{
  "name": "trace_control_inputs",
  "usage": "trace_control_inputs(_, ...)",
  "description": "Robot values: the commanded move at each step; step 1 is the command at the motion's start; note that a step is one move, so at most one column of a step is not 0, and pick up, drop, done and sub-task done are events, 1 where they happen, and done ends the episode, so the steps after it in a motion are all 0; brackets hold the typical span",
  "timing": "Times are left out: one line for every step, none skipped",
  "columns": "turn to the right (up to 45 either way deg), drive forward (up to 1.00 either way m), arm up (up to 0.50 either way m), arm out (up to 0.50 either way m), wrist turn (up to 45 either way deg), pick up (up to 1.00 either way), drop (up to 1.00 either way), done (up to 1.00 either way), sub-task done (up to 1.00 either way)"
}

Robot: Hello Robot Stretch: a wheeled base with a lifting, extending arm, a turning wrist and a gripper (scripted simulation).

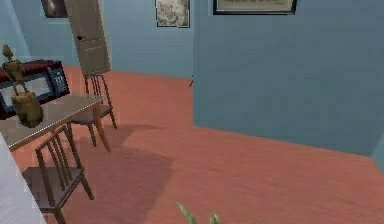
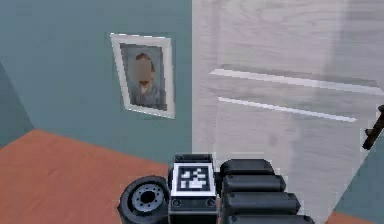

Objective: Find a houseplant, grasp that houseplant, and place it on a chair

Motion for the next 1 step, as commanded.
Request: trace_control_inputs(-6.0,0.00,0.00,0.00,0.0,0.00,0.00,0.00,0.00)
